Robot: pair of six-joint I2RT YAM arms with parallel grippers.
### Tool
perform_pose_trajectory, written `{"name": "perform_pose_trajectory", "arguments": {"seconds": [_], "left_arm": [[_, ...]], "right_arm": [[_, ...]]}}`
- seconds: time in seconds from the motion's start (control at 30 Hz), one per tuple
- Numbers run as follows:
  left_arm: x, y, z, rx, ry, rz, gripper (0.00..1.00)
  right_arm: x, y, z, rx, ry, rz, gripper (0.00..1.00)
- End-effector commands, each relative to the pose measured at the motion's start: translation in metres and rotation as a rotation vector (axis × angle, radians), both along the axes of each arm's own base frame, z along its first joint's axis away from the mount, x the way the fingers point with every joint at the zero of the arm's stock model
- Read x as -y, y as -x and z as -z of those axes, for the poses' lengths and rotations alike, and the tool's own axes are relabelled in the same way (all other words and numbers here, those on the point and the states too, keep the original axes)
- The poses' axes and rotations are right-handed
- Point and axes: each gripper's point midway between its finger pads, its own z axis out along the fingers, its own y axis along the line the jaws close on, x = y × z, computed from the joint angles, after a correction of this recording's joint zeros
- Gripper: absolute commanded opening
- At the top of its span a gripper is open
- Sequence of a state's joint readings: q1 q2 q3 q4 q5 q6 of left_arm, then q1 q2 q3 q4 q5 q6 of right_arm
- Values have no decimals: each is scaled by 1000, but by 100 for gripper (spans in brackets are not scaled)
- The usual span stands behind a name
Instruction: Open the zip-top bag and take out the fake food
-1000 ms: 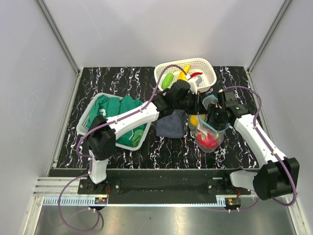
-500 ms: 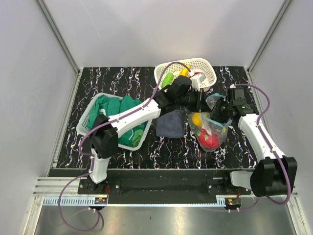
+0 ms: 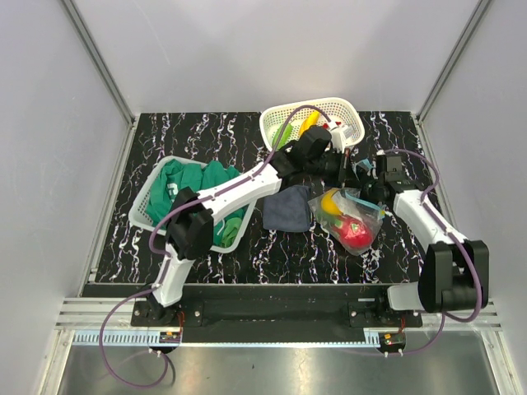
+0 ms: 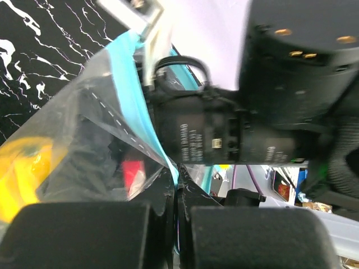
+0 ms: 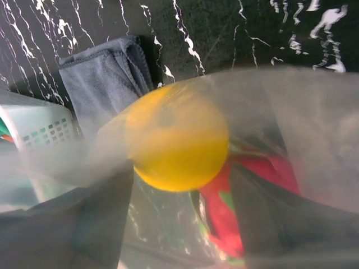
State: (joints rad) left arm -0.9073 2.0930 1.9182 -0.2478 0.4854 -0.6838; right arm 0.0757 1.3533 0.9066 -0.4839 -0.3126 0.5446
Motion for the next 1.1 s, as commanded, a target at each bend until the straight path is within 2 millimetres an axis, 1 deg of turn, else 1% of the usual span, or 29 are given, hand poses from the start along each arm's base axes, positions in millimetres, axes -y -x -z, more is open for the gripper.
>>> {"name": "perform_pose_trajectory", "arguments": {"seconds": [0.0,0.07,0.1,0.23,0.27,0.37,0.47,0.53,0.6,0.63,0.67,0.7,0.73,0.77,0.8,0.83,0.87,0.9,0.97,1.0,1.07], "left_arm": [[14,1,-36,35,104,44,0],[17,0,-36,29,107,47,0],[17,0,-34,25,105,48,0],[18,-2,-29,22,98,46,0],[18,-2,-27,21,94,45,0],[17,-1,-23,16,87,43,0],[15,0,-23,19,85,41,0],[13,1,-27,27,90,39,0],[11,1,-29,32,88,35,0],[10,1,-29,36,87,33,0],[8,1,-30,38,86,30,0],[6,1,-28,36,79,25,0],[4,1,-28,37,77,23,0],[3,0,-27,38,74,14,0],[-1,-1,-29,43,73,6,0],[-3,-2,-27,43,66,-2,0],[-6,-5,-27,49,61,-18,0],[-10,-7,-22,46,50,-28,0],[-15,-10,-26,54,52,-47,0],[-18,-12,-25,57,47,-58,0],[-23,-15,-25,65,40,-80,0]], "right_arm": [[-16,-12,10,7,-88,-28,78],[-18,-15,19,-13,-102,-23,83],[-21,-19,19,1,-116,-31,84],[-25,-24,29,-21,-141,-35,86],[-24,-23,37,-38,-135,-32,86],[-23,-22,48,-58,-128,-28,84],[-22,-23,50,-46,-119,-30,78],[-21,-26,51,-34,-114,-32,68],[-22,-27,51,-32,-116,-42,55],[-23,-27,47,-22,-119,-47,45],[-22,-27,46,-17,-113,-42,38],[-21,-28,39,5,-110,-43,27],[-19,-27,38,11,-96,-36,22],[-17,-26,34,19,-88,-33,17],[-16,-25,23,51,-80,-36,14],[-13,-22,19,50,-63,-27,9],[-11,-19,14,61,-54,-30,7],[-10,-18,2,91,-48,-31,5],[-6,-10,-7,94,-29,-28,2],[-5,-7,-19,119,-22,-25,1],[-1,1,-26,120,0,-22,0]]}}
